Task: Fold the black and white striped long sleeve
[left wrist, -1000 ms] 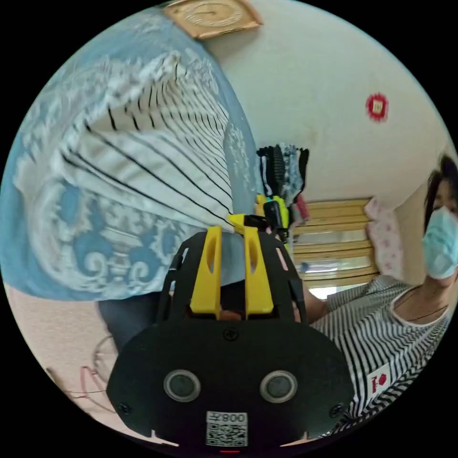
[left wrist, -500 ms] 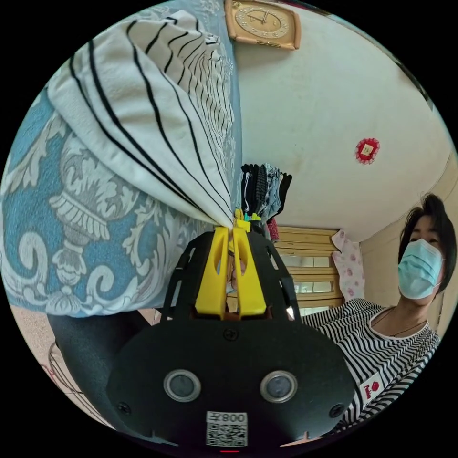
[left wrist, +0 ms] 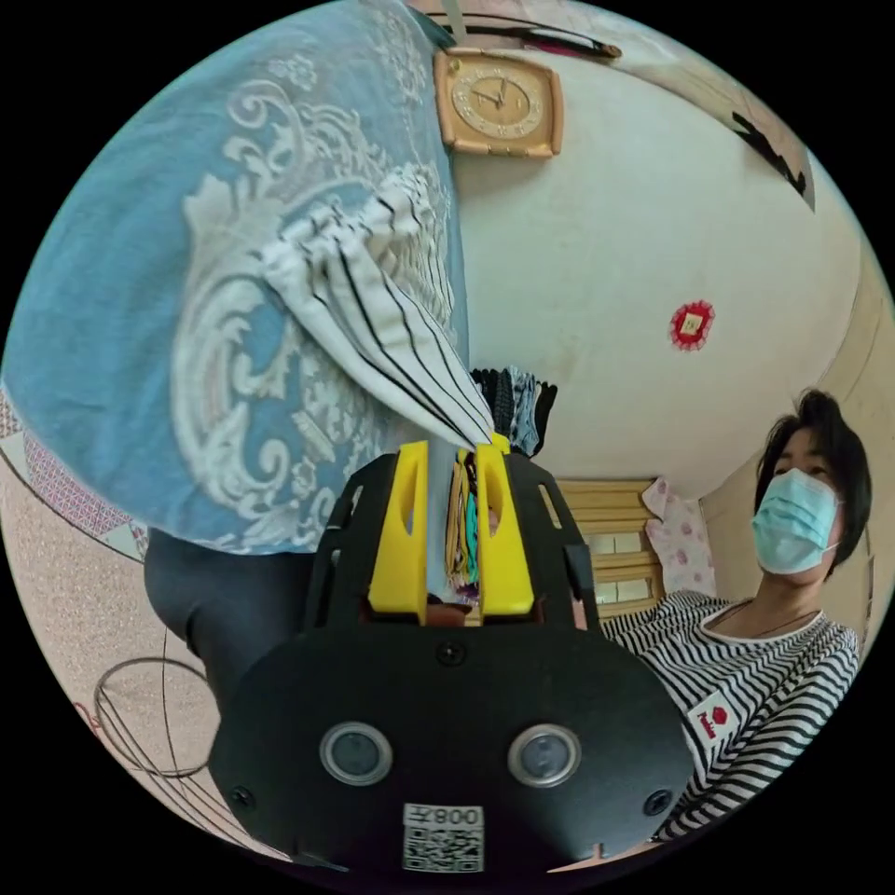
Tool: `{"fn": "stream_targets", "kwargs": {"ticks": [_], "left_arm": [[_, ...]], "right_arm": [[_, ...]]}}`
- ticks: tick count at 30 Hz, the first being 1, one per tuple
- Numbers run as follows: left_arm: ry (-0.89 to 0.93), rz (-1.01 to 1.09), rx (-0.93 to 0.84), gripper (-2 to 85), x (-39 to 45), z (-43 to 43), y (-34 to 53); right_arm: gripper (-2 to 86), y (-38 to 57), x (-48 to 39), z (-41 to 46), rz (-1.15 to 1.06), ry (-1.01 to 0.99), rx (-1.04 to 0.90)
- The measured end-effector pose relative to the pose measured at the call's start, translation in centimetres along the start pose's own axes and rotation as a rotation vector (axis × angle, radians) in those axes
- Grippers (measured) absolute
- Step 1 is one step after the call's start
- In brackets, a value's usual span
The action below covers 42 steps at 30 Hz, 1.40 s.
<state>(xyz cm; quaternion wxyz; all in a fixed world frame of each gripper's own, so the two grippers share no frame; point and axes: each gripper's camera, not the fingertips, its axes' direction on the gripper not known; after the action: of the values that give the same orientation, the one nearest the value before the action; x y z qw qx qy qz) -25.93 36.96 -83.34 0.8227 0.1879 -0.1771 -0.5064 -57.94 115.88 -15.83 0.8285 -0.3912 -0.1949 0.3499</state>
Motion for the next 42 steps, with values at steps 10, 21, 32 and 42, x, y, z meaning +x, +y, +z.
{"fn": "stream_targets", "kwargs": {"ticks": [10, 21, 32, 42], "left_arm": [[0.137, -0.142, 0.252, 12.9, -3.3, -0.6, -0.2], [0.081, -0.081, 0.251, 4.4, -1.1, 3.9, 1.9], [0.19, 0.172, 0.039, 3.6, 7.0, 11.9, 11.2], [0.234, 0.381, -0.194, 3.5, 11.7, 24.8, 20.2]], "right_arm": [[1.5, 0.0, -5.1, -5.2, -0.082, -0.004, 0.012], [1.5, 4.8, -6.8, -13.7, -0.062, 0.044, 0.058], [1.5, 22.7, -16.1, -26.6, -0.206, 0.054, 0.193], [1.3, 39.9, -20.7, -40.0, -0.328, 0.07, 0.343]]}}
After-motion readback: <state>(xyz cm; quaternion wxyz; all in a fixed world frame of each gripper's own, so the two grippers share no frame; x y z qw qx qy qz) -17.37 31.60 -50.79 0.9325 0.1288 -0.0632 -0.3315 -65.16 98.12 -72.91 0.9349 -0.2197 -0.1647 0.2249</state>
